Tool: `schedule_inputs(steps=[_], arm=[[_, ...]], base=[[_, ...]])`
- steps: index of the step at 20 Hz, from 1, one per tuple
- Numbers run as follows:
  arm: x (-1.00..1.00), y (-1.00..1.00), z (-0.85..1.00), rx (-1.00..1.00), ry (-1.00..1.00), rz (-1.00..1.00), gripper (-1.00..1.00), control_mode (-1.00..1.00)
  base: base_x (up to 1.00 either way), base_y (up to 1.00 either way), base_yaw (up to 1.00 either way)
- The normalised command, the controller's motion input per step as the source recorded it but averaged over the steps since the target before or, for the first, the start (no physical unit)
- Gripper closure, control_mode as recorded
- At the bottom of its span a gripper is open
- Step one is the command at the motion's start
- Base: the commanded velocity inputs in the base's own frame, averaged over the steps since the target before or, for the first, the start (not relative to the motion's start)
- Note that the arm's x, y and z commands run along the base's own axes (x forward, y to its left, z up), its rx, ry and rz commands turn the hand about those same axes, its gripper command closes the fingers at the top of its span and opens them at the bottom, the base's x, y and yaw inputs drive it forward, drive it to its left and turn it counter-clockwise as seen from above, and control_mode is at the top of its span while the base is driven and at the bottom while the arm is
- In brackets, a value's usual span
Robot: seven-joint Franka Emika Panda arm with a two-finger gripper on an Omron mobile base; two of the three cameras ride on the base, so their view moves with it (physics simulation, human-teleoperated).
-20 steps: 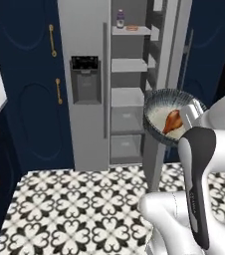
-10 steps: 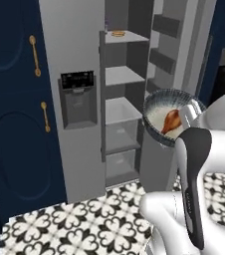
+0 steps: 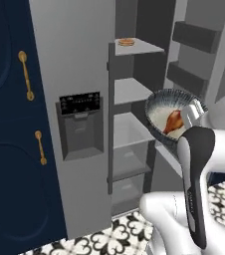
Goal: Pick the chicken drumstick and garlic from their plates and place them in the bowl. Then put the bowl in the fridge.
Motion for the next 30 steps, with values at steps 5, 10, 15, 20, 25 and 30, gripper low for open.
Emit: schedule_inputs(steps=[5,10,15,20,25,30], arm=[[0.00,0.00,0.00,0.00,0.00,0.00,1.00,1.00],[0.00,0.00,0.00,0.00,0.00,0.00,1.00,1.00],[0.00,0.00,0.00,0.00,0.00,0.00,1.00,1.00],[0.00,0.00,0.00,0.00,0.00,0.00,1.00,1.00],[0.00,0.00,0.00,0.00,0.00,0.00,1.00,1.00],[0.83,0.00,-0.43,-0.01,0.00,0.01,1.00,-1.00]], base=[[0.95,-0.27,-0.01],[0.53,-0.49,0.00],[0.60,0.05,-0.04],[0.80,0.12,-0.02],[0.59,0.00,0.00],[0.00,0.00,0.00]])
